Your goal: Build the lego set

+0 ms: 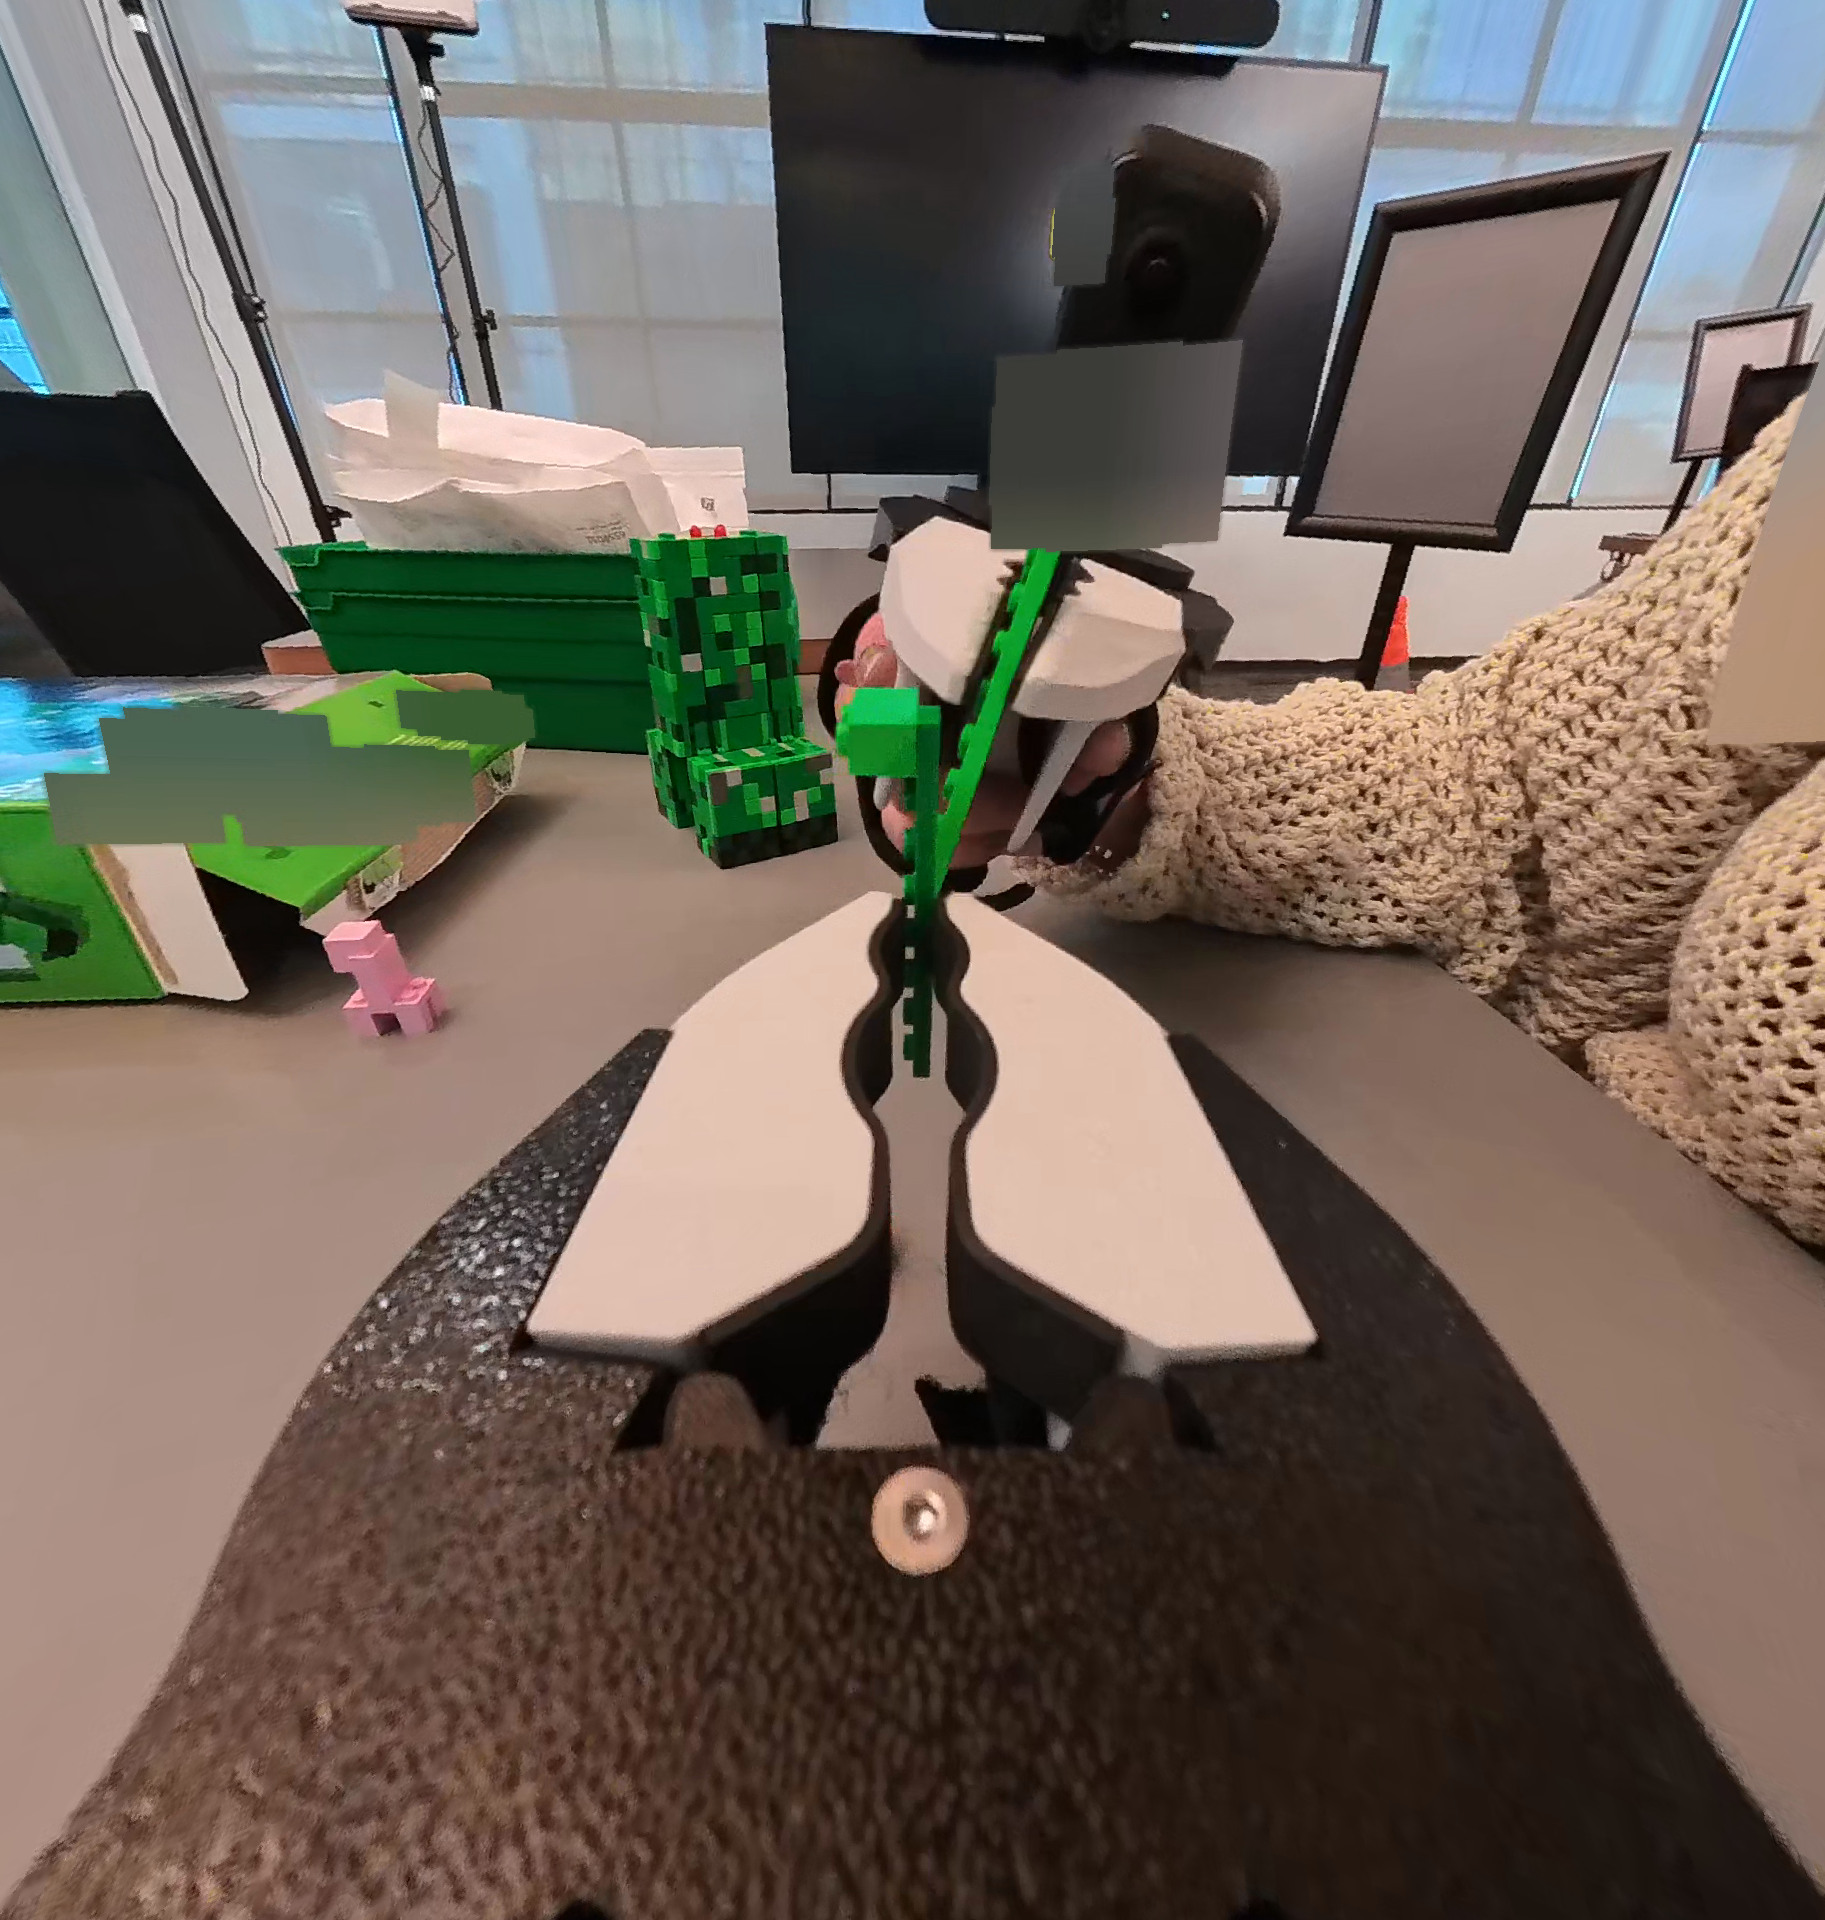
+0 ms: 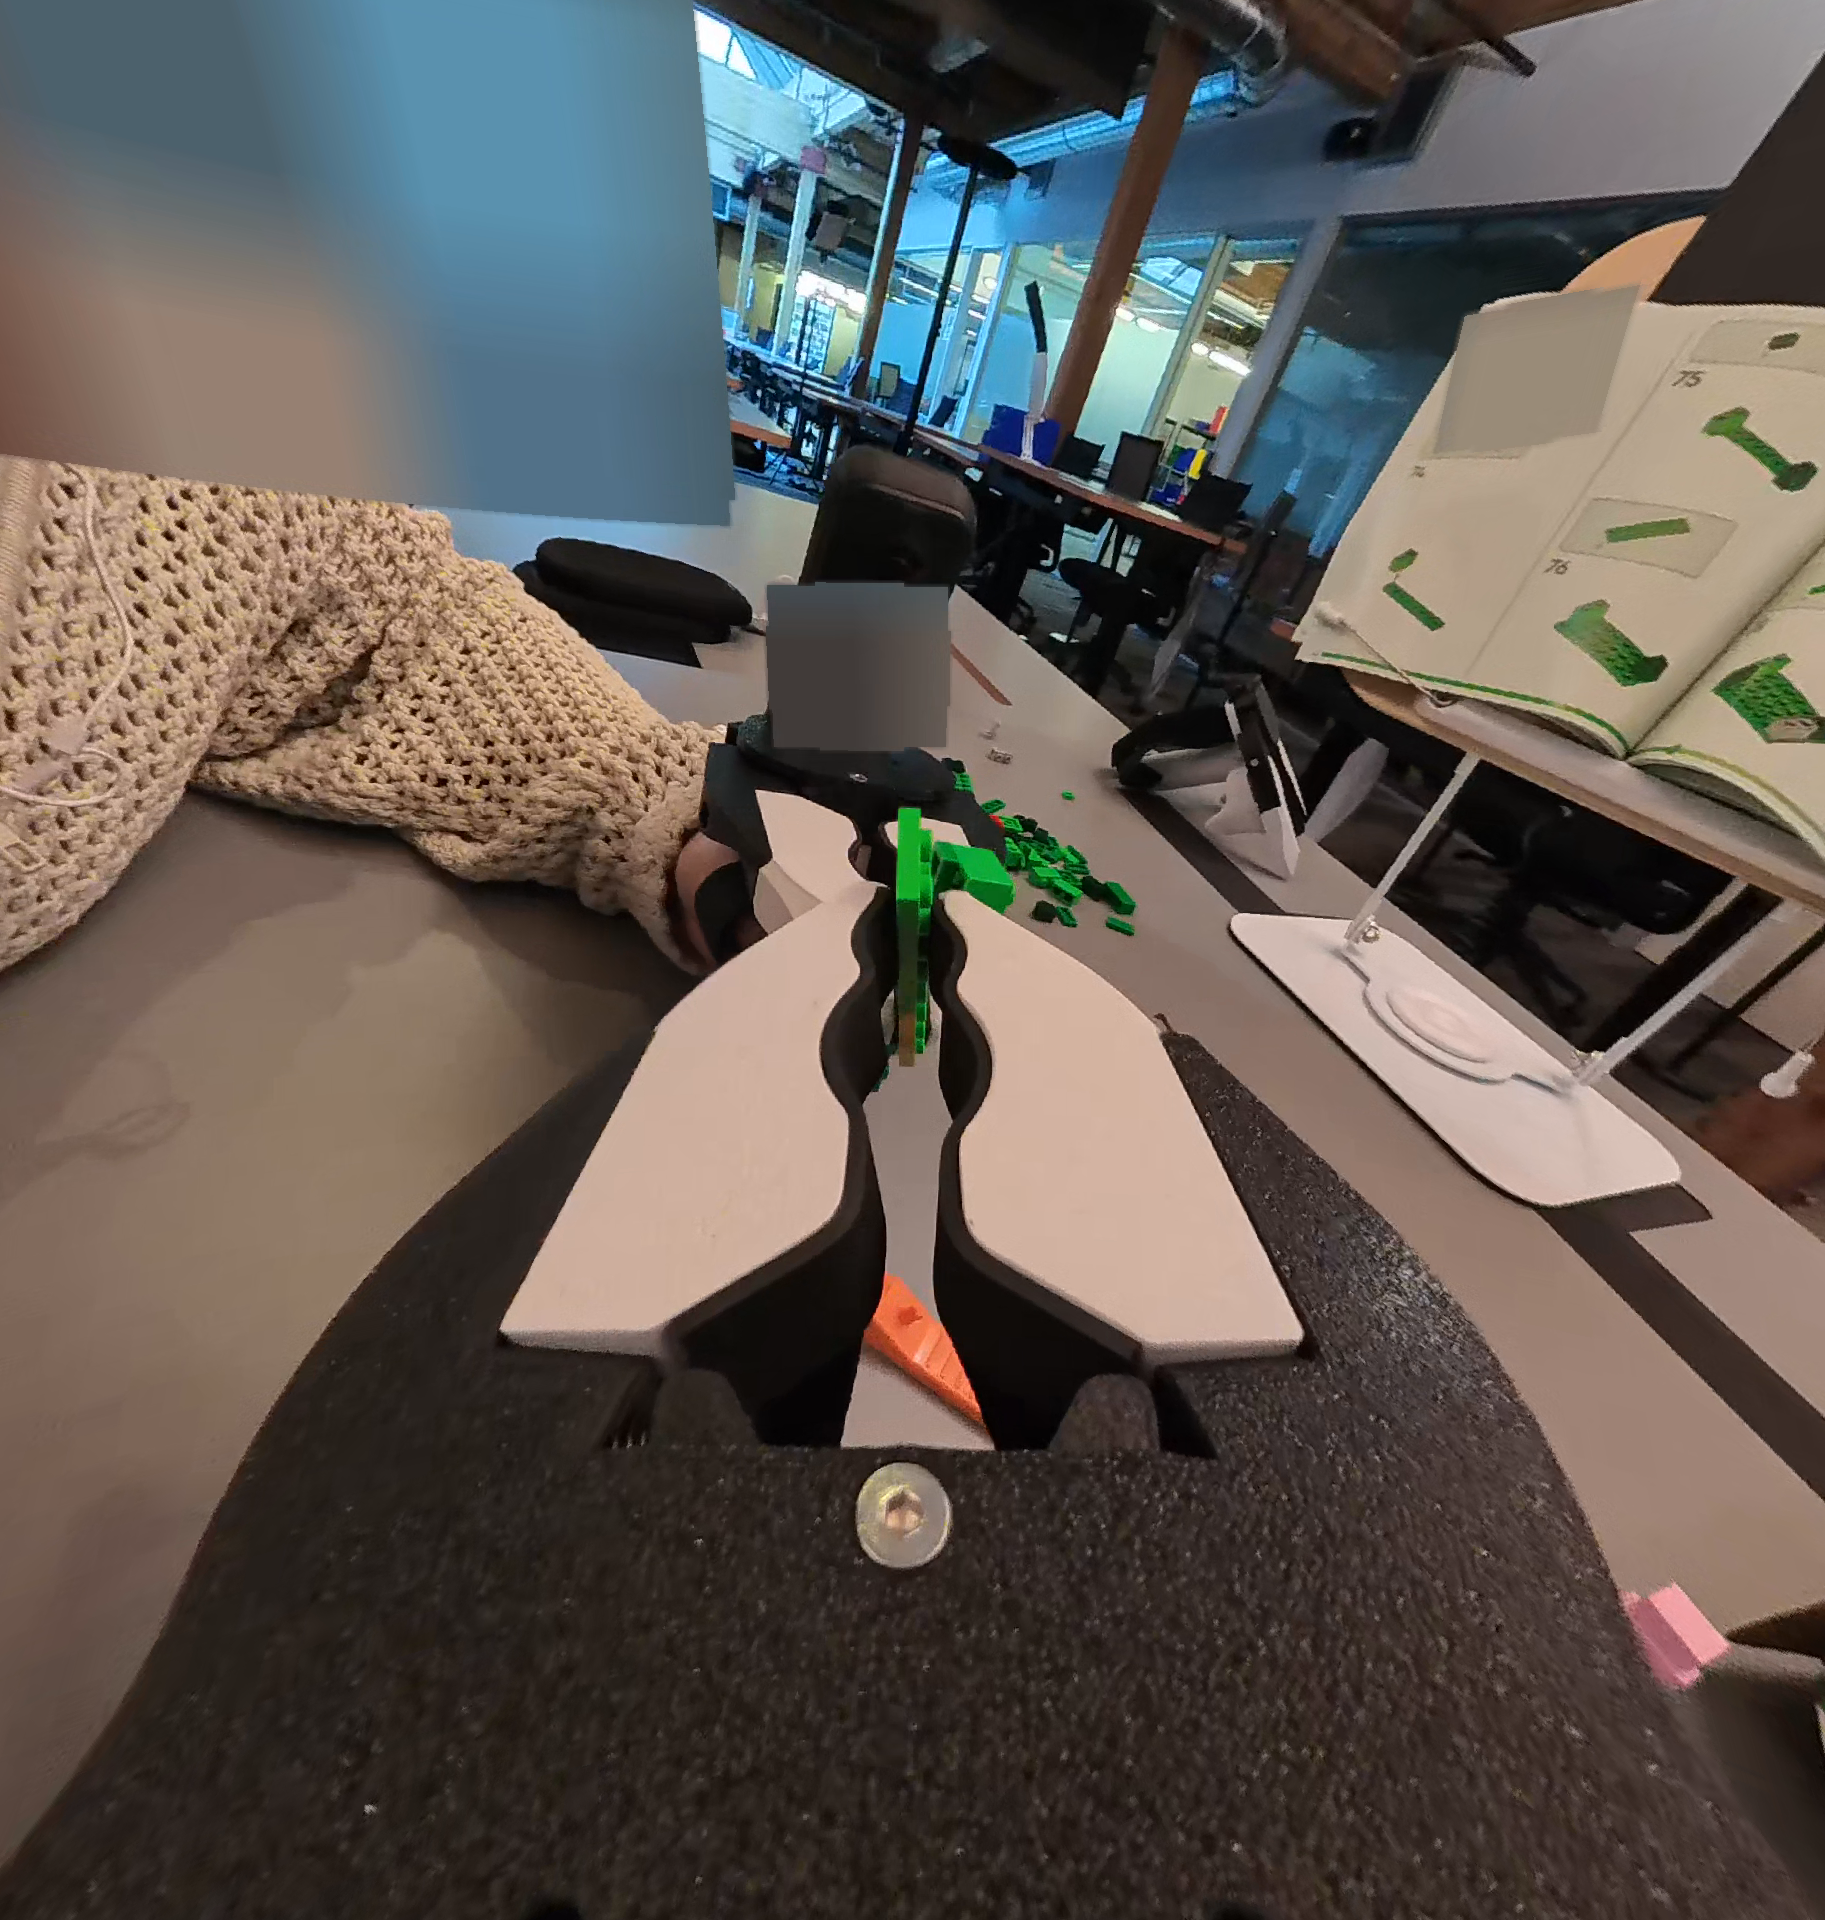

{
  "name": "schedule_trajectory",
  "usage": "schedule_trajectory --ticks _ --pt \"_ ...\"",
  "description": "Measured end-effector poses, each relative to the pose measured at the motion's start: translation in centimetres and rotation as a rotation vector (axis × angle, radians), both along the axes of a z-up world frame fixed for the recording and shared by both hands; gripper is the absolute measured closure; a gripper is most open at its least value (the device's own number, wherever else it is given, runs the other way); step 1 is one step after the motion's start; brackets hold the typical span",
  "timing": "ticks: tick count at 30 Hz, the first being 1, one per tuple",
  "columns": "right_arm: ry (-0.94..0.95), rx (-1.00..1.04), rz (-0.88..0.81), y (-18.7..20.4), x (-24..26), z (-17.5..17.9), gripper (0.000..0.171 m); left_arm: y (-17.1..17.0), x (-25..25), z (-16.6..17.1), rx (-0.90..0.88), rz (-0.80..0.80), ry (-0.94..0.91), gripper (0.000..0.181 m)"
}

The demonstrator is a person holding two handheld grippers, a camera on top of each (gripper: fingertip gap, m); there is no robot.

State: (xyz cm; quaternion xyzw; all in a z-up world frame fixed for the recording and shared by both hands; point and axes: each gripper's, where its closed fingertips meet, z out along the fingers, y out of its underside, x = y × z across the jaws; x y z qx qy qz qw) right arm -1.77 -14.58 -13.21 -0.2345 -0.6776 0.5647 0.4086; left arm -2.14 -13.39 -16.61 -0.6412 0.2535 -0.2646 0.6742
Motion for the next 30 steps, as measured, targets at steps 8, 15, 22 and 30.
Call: schedule_trajectory --ticks 8,15,22,30 --pt "-0.025 0.013 0.017 -0.3 0.1 -0.4 0.166 -0.3 0.5 -0.2 0.003 -0.034 0.023 0.177" --pt "-0.053 0.001 0.027 -0.5 0.0 -0.6 0.166 -0.3 0.7 -0.5 -0.006 -0.026 0.057 0.177" --pt "-0.052 -0.013 0.047 -0.8 -0.1 -0.8 0.166 -0.3 0.9 -0.8 -0.009 -0.029 0.085 0.177" --pt "-0.035 -0.02 0.054 -1.1 -0.1 -0.8 0.166 -0.5 0.9 -0.8 -0.024 -0.043 0.079 0.177"
